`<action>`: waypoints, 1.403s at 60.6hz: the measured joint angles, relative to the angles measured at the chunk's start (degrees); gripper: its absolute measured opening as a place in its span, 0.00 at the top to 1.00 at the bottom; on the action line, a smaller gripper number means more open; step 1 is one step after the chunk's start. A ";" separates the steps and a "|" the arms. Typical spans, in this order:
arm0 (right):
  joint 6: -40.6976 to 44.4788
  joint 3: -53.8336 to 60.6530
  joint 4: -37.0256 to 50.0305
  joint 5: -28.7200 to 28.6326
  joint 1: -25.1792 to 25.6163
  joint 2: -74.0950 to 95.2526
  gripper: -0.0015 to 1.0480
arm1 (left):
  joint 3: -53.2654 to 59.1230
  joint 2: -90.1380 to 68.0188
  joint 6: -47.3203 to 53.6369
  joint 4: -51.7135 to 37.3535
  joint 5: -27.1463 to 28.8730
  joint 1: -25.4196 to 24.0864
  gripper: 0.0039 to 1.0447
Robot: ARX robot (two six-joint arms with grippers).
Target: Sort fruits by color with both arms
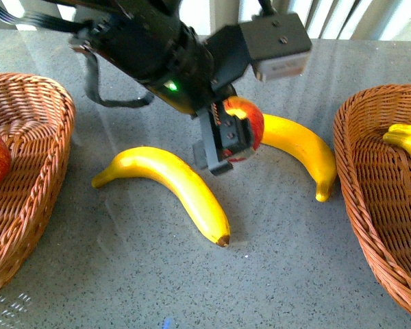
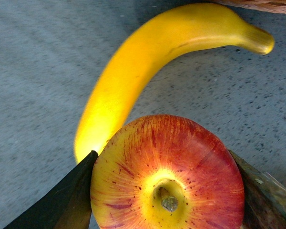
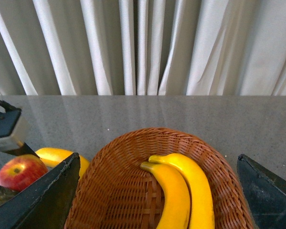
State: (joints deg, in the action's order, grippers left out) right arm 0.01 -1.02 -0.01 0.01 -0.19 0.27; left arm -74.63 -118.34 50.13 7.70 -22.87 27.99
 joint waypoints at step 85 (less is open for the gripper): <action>0.00 0.00 0.00 0.00 0.00 0.00 0.09 | 26.21 30.45 -16.44 -18.40 -10.54 -30.32 0.10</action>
State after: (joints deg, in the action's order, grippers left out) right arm 0.01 -1.02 -0.01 0.01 -0.19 0.27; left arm -48.42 -87.90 33.69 -10.70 -33.41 -2.33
